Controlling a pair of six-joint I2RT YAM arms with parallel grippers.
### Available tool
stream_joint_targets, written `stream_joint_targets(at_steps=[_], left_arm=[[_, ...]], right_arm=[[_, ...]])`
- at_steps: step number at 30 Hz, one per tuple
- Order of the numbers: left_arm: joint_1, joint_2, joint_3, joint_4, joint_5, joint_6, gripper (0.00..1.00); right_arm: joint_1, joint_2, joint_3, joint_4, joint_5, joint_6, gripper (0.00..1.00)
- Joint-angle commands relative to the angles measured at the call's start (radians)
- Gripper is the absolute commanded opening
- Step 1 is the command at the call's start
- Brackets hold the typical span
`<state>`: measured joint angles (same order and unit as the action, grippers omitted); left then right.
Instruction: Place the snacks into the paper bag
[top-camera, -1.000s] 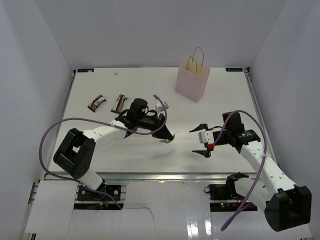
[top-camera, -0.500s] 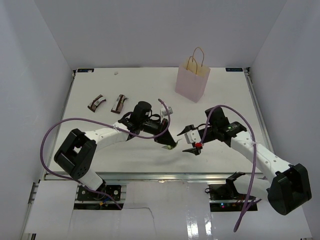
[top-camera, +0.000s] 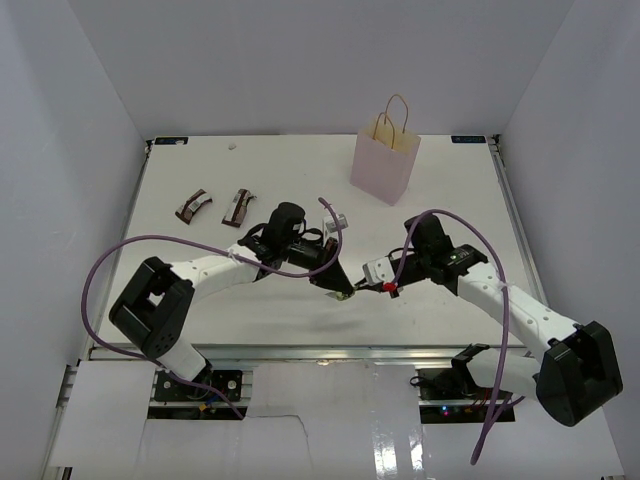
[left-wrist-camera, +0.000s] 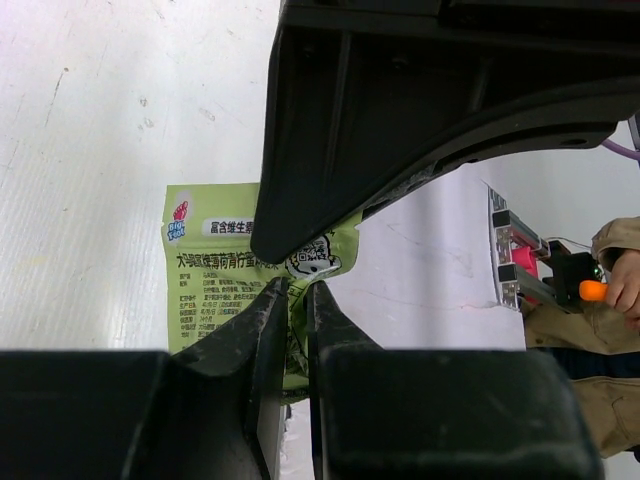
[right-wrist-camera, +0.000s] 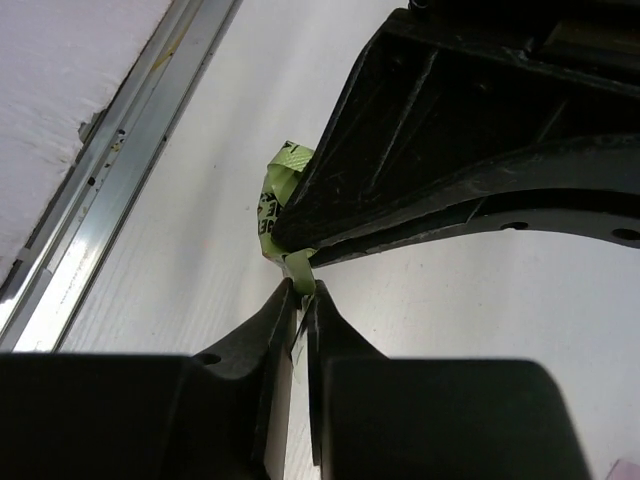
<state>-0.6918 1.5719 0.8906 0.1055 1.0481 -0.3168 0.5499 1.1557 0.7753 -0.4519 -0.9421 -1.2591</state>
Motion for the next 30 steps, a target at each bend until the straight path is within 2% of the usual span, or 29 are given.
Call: stream_joint_targets(at_steps=[1,3,4,6,8,11,13,17,18,19,21,22,23,26,30], left_arm=[[-0.003,-0.007,0.048,0.030,0.021,-0.005,0.17],[-0.003,-0.018,0.056,0.031,0.004,-0.010,0.25],[-0.003,-0.023,0.059,0.031,-0.006,-0.014,0.33],[-0.003,-0.042,0.065,0.033,-0.031,-0.013,0.42],[-0.003,-0.082,0.068,0.033,-0.059,-0.007,0.57],[0.003,-0.162,0.077,0.005,-0.134,0.036,0.68],[0.009,-0.208,0.093,-0.029,-0.229,0.074,0.70],[0.012,-0.376,0.068,-0.142,-0.472,0.252,0.72],[0.012,-0.409,0.051,-0.156,-0.523,0.289,0.79],[0.012,-0.441,0.003,-0.167,-0.627,0.313,0.81],[0.012,-0.537,-0.060,-0.181,-0.712,0.404,0.84],[0.011,-0.565,-0.096,-0.181,-0.768,0.421,0.85],[0.012,-0.593,-0.166,-0.172,-0.789,0.430,0.86],[0.011,-0.674,-0.281,-0.150,-0.829,0.462,0.88],[0.009,-0.716,-0.285,-0.158,-0.841,0.463,0.90]], right_arm=[[0.004,-0.040,-0.018,0.044,-0.018,0.018,0.08],[0.005,-0.051,-0.025,0.044,-0.008,0.014,0.08],[0.005,-0.060,-0.027,0.042,-0.004,0.012,0.08],[0.002,-0.073,-0.036,0.044,0.011,0.012,0.08],[-0.001,-0.094,-0.042,0.044,0.020,0.010,0.08],[-0.024,-0.126,-0.050,0.044,0.031,0.020,0.08],[-0.059,-0.137,-0.036,0.047,0.043,0.055,0.08],[-0.171,-0.129,0.033,0.053,0.052,0.136,0.08],[-0.233,-0.122,0.056,0.067,0.051,0.173,0.08],[-0.267,-0.108,0.080,0.108,0.040,0.219,0.08],[-0.370,-0.088,0.168,0.166,0.031,0.378,0.08],[-0.392,-0.067,0.195,0.259,0.048,0.454,0.08],[-0.415,-0.054,0.250,0.304,0.067,0.589,0.08],[-0.455,0.004,0.365,0.425,0.138,0.720,0.08],[-0.461,0.091,0.490,0.565,0.276,0.927,0.08]])
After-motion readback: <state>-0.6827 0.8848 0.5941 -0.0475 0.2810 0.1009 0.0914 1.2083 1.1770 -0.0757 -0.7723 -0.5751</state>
